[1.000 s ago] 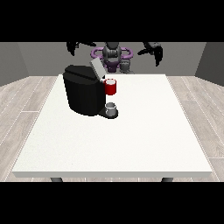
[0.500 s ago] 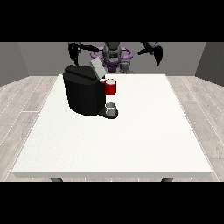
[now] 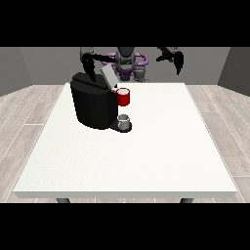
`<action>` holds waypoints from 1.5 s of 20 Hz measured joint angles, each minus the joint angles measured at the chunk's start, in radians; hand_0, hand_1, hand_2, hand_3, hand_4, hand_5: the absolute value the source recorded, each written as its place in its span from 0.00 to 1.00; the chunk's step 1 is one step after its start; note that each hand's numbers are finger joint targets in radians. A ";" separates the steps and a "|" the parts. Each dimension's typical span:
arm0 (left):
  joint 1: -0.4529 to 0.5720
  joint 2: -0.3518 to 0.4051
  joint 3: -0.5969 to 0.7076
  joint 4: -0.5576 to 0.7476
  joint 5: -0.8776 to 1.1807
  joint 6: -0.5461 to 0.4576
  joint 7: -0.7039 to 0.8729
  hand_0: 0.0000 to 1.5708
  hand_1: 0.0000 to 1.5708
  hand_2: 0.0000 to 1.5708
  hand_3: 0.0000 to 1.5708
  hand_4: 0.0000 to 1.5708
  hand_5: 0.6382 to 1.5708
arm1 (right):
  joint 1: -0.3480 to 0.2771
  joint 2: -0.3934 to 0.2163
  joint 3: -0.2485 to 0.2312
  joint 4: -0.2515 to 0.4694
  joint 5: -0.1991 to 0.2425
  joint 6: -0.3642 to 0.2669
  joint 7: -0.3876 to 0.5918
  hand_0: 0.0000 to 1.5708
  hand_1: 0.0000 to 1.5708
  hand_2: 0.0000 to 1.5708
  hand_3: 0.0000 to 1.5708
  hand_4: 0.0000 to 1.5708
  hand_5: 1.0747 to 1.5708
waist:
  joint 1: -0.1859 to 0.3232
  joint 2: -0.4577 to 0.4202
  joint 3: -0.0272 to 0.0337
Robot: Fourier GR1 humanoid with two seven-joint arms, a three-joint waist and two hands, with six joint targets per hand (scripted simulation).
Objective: Insert the coffee pod into the coffee machine and close the lid
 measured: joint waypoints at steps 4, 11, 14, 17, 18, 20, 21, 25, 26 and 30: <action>0.023 0.019 0.005 -0.052 0.021 -0.001 0.028 0.00 0.00 0.00 0.00 0.20 1.00 | -0.025 0.019 0.024 0.025 0.015 -0.005 -0.017 0.00 0.00 0.00 0.00 0.00 1.00 | -0.005 0.014 0.0000; 0.051 0.042 0.003 -0.092 0.014 0.028 0.029 0.00 0.00 0.00 0.00 0.22 1.00 | -0.088 0.022 0.044 0.053 0.031 -0.001 -0.024 0.00 0.00 0.00 0.00 0.10 1.00 | -0.022 0.050 0.0000; 0.059 0.044 -0.005 -0.102 0.008 0.039 0.030 0.00 0.00 0.00 0.00 0.23 1.00 | -0.123 0.011 0.041 0.070 0.039 -0.004 -0.036 0.00 0.00 0.00 0.00 0.14 1.00 | -0.019 0.070 0.0001; 0.065 0.043 -0.014 -0.113 0.013 0.034 0.034 0.00 0.00 0.00 0.00 0.23 1.00 | -0.146 0.007 0.050 0.078 0.057 -0.015 -0.031 0.00 0.00 0.00 0.00 0.08 1.00 | -0.008 0.077 0.0019; 0.068 0.036 -0.021 -0.107 0.005 0.041 0.030 0.00 0.00 0.00 0.00 0.24 1.00 | -0.163 0.006 0.055 0.081 0.062 -0.017 -0.004 0.00 0.00 0.00 0.00 0.03 1.00 | -0.009 0.080 0.0039; 0.059 0.052 -0.017 -0.114 0.016 0.024 0.034 0.00 0.00 0.00 0.00 0.25 1.00 | -0.178 -0.005 0.056 0.084 0.074 -0.024 0.000 0.00 0.00 0.00 0.00 0.07 1.00 | 0.004 0.089 0.0051; 0.063 0.049 -0.018 -0.105 0.013 0.027 0.029 0.00 0.00 0.00 0.00 0.23 1.00 | -0.185 0.000 0.065 0.083 0.078 -0.024 0.020 0.00 0.00 0.00 0.00 0.00 1.00 | -0.001 0.088 0.0069; 0.060 0.048 -0.027 -0.107 0.006 0.030 0.028 0.00 0.00 0.00 0.00 0.24 1.00 | -0.215 -0.010 0.066 0.090 0.087 -0.028 0.050 0.00 0.00 0.00 0.00 0.00 1.00 | 0.008 0.096 0.0103; 0.055 0.046 -0.027 -0.106 0.004 0.036 0.030 0.00 0.00 0.00 0.00 0.21 1.00 | -0.221 -0.009 0.068 0.089 0.091 -0.034 0.059 0.00 0.00 0.00 0.00 0.00 1.00 | 0.008 0.098 0.0112; 0.042 0.038 -0.036 -0.094 0.000 0.038 0.011 0.00 0.00 0.00 0.00 0.23 1.00 | -0.232 -0.021 0.090 0.064 0.139 -0.065 0.083 0.00 0.00 0.00 0.00 0.06 1.00 | 0.017 0.116 0.0139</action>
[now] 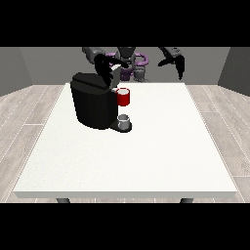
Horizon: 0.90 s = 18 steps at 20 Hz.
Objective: Insert the coffee pod into the coffee machine and close the lid
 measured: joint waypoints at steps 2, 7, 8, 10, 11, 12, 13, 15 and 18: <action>-0.007 -0.002 -0.009 0.004 0.000 -0.008 -0.009 0.00 0.00 0.00 0.00 0.25 1.00 | -0.016 -0.012 0.007 -0.006 0.023 -0.014 0.034 0.00 0.00 0.00 0.00 0.13 1.00 | 0.014 0.009 0.0020; -0.042 0.000 -0.016 0.004 0.006 -0.022 -0.011 0.00 0.00 0.00 0.00 0.25 1.00 | -0.061 -0.066 0.007 -0.020 0.066 -0.016 0.089 0.00 0.00 0.00 0.00 0.15 1.00 | 0.062 0.047 0.0077; -0.057 -0.001 -0.020 0.001 0.005 -0.022 -0.005 0.00 0.00 0.00 0.00 0.24 1.00 | -0.067 -0.074 0.004 -0.026 0.071 -0.020 0.113 0.00 0.00 0.00 0.00 0.10 1.00 | 0.073 0.052 0.0097; -0.080 -0.005 -0.027 0.000 0.004 -0.022 -0.002 0.00 0.00 0.00 0.00 0.27 1.00 | -0.080 -0.089 -0.003 -0.043 0.080 -0.025 0.163 0.00 0.00 0.00 0.00 0.08 1.00 | 0.089 0.066 0.0131; -0.085 -0.006 -0.031 0.001 0.006 -0.029 -0.004 0.00 0.00 0.00 0.00 0.27 1.00 | -0.081 -0.095 -0.006 -0.052 0.081 -0.024 0.188 0.00 0.00 0.00 0.00 0.06 1.00 | 0.098 0.069 0.0148; -0.085 -0.004 -0.031 0.002 0.007 -0.032 -0.007 0.00 0.00 0.00 0.00 0.27 1.00 | -0.078 -0.101 -0.009 -0.064 0.080 -0.017 0.200 0.00 0.00 0.00 0.00 0.09 1.00 | 0.104 0.072 0.0162; -0.094 -0.002 -0.031 0.003 0.008 -0.035 -0.013 0.00 0.00 0.00 0.00 0.27 1.00 | -0.079 -0.109 -0.011 -0.080 0.083 -0.017 0.216 0.00 0.00 0.00 0.00 0.06 1.00 | 0.110 0.081 0.0165; -0.106 -0.006 -0.038 0.003 0.012 -0.042 -0.014 0.00 0.00 0.00 0.00 0.25 1.00 | -0.083 -0.129 -0.017 -0.103 0.091 -0.015 0.251 0.00 0.00 0.00 0.00 0.03 1.00 | 0.129 0.094 0.0179; -0.124 -0.005 -0.045 0.006 0.013 -0.054 -0.024 0.00 0.00 0.00 0.00 0.25 1.00 | -0.097 -0.166 -0.028 -0.135 0.106 -0.004 0.303 0.00 0.00 0.00 0.00 0.00 1.00 | 0.164 0.120 0.0220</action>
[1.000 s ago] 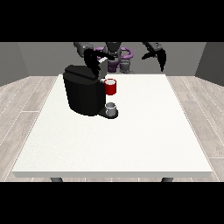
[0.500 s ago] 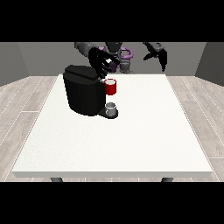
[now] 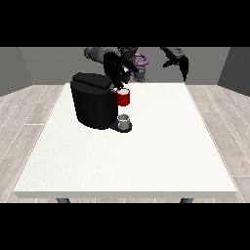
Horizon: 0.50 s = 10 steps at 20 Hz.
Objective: Insert the coffee pod into the coffee machine and close the lid
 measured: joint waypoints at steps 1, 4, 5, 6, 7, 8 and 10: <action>-0.008 -0.003 -0.004 0.002 -0.002 0.000 -0.002 0.00 0.00 0.00 0.00 0.27 1.00 | -0.007 -0.013 -0.004 -0.010 0.006 0.005 0.015 0.00 0.00 0.00 0.00 0.00 1.00 | 0.010 0.011 0.0021; -0.030 -0.007 -0.014 0.005 -0.001 -0.009 -0.007 0.00 0.00 0.00 0.00 0.23 1.00 | -0.026 -0.053 -0.010 -0.027 0.037 0.019 0.017 0.00 0.00 0.00 0.00 0.00 1.00 | 0.048 0.040 0.0043; -0.039 -0.008 -0.018 0.006 0.001 -0.014 -0.007 0.00 0.00 0.00 0.00 0.22 1.00 | -0.031 -0.062 -0.011 -0.030 0.045 0.026 0.018 0.00 0.00 0.00 0.00 0.00 1.00 | 0.062 0.048 0.0058; -0.046 -0.009 -0.021 0.005 0.002 -0.018 -0.006 0.00 0.00 0.00 0.00 0.16 1.00 | -0.029 -0.069 -0.017 -0.035 0.048 0.028 0.030 0.00 0.00 0.00 0.00 0.00 1.00 | 0.074 0.053 0.0081; -0.056 -0.013 -0.026 0.005 0.003 -0.020 -0.005 0.00 0.00 0.00 0.00 0.00 1.00 | -0.048 -0.065 -0.037 -0.028 0.037 0.012 0.022 0.00 0.00 0.00 0.00 0.00 1.00 | 0.089 0.065 0.0095; -0.065 -0.014 -0.031 0.004 0.003 -0.024 -0.006 0.00 0.00 0.00 0.00 0.14 1.00 | -0.072 -0.048 -0.028 -0.038 0.031 0.013 -0.006 0.00 0.00 0.00 0.00 0.00 1.00 | 0.114 0.075 0.0009; -0.087 -0.011 -0.031 0.004 0.004 -0.028 -0.002 0.00 0.00 0.00 0.00 0.18 1.00 | -0.112 -0.008 -0.007 -0.058 0.019 0.014 -0.056 0.00 0.00 0.00 0.00 0.00 1.00 | 0.148 0.092 -0.0139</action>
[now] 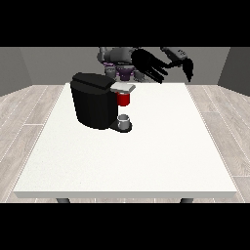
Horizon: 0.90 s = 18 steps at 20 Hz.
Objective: Insert the coffee pod into the coffee machine and close the lid
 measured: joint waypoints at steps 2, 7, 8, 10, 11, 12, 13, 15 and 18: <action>-0.027 0.007 0.007 -0.006 0.015 -0.012 0.015 0.00 0.00 0.00 0.00 0.21 1.00 | -0.029 0.031 0.009 -0.002 -0.006 -0.010 -0.049 0.00 0.00 0.00 0.00 0.00 1.00 | 0.022 0.019 -0.0088; -0.049 0.009 0.002 -0.027 0.019 -0.017 0.026 0.00 0.00 0.00 0.00 0.22 1.00 | -0.102 0.074 0.008 0.054 -0.020 -0.023 -0.132 0.00 0.00 0.00 0.00 0.06 1.00 | 0.043 0.054 -0.0186; -0.050 0.007 0.001 -0.032 0.020 -0.016 0.035 0.00 0.00 0.00 0.00 0.22 1.00 | -0.110 0.083 0.010 0.070 -0.018 -0.026 -0.146 0.00 0.00 0.00 0.00 0.06 1.00 | 0.042 0.054 -0.0194; -0.052 0.012 0.009 -0.033 0.025 -0.015 0.038 0.00 0.00 0.00 0.00 0.21 1.00 | -0.129 0.096 0.011 0.094 -0.026 -0.019 -0.173 0.00 0.00 0.00 0.00 0.00 1.00 | 0.028 0.054 -0.0205; -0.051 0.013 0.006 -0.042 0.029 -0.022 0.046 0.00 0.00 0.00 0.00 0.21 1.00 | -0.135 0.101 0.007 0.109 -0.027 -0.024 -0.186 0.00 0.00 0.00 0.00 0.00 1.00 | 0.032 0.049 -0.0210; -0.039 0.006 -0.002 -0.049 0.026 -0.019 0.053 0.00 0.00 0.00 0.00 0.16 1.00 | -0.139 0.109 0.007 0.123 -0.029 -0.024 -0.196 0.00 0.00 0.00 0.00 0.00 1.00 | 0.030 0.040 -0.0212; -0.031 0.003 -0.005 -0.061 0.028 -0.018 0.059 0.00 0.00 0.00 0.00 0.16 1.00 | -0.135 0.114 0.006 0.136 -0.033 -0.021 -0.220 0.00 0.00 0.00 0.00 0.00 1.00 | 0.028 0.036 -0.0215; -0.009 0.000 -0.013 -0.066 0.020 -0.014 0.058 0.00 0.00 0.00 0.00 0.17 1.00 | -0.134 0.140 0.017 0.149 -0.033 -0.023 -0.249 0.00 0.00 0.00 0.00 0.00 1.00 | 0.014 0.023 -0.0214; 0.027 -0.010 -0.011 -0.062 0.011 0.007 0.048 0.00 0.00 0.00 0.00 0.17 1.00 | -0.109 0.194 0.046 0.144 -0.038 -0.016 -0.306 0.00 0.00 0.00 0.00 0.14 1.00 | -0.029 -0.009 -0.0218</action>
